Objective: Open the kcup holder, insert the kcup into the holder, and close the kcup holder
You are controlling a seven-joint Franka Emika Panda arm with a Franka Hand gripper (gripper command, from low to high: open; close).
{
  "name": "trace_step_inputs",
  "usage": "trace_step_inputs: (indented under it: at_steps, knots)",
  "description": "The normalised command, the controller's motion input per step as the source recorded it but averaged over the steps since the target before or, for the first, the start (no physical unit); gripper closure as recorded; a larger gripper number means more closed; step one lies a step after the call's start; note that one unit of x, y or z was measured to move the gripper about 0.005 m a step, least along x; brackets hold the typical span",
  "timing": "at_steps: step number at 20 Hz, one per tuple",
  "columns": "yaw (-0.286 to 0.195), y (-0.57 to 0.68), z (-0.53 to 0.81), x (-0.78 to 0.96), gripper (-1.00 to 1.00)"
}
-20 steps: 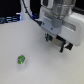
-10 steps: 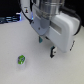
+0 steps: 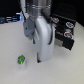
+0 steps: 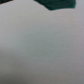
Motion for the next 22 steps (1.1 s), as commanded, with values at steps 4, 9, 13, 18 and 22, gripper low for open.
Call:
trace_step_inputs:
  at_steps: [4,9,13,18,22]
  knots:
    - [-0.279,-0.46,-0.06,0.06,-1.00]
    - [-0.284,-0.46,-0.11,-0.02,-1.00]
    - [-0.297,-0.44,-0.18,-0.07,-1.00]
    - [-0.291,-0.46,-0.26,0.00,-1.00]
    - [-0.229,-0.32,-0.22,0.25,-1.00]
